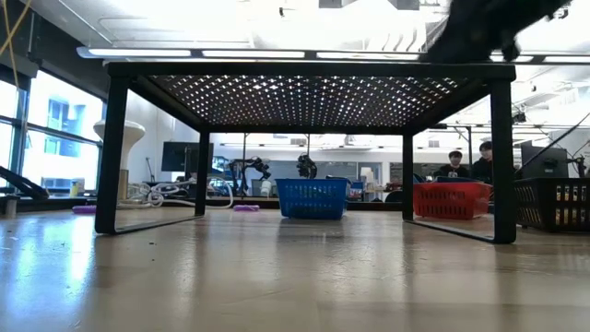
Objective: Pick & Place Office Desk Supplies
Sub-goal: Put the purple spiral keychain into the black bin
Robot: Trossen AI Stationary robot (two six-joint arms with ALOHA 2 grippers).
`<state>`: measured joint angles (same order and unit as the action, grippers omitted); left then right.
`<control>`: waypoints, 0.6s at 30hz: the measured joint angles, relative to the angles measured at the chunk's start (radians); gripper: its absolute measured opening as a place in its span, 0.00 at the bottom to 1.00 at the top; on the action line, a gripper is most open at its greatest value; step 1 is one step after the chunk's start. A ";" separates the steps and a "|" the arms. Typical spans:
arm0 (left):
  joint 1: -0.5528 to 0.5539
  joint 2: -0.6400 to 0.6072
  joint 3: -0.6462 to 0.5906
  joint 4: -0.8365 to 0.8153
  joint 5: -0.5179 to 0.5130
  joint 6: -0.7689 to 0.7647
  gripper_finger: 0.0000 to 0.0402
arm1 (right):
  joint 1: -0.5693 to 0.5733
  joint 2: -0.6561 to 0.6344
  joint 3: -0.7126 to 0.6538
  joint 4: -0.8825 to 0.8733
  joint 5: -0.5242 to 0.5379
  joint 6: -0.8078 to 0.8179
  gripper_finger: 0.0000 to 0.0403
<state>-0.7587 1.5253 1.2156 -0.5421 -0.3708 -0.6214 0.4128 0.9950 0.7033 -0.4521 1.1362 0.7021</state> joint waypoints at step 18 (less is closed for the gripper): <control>0.217 -0.176 -0.003 -0.958 0.015 -0.511 0.30 | 0.413 0.191 0.000 0.366 0.249 -0.089 0.38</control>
<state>-0.5421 1.3491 1.2128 -1.5003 -0.3557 -1.1325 0.8258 1.1862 0.7036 -0.0864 1.3854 0.6135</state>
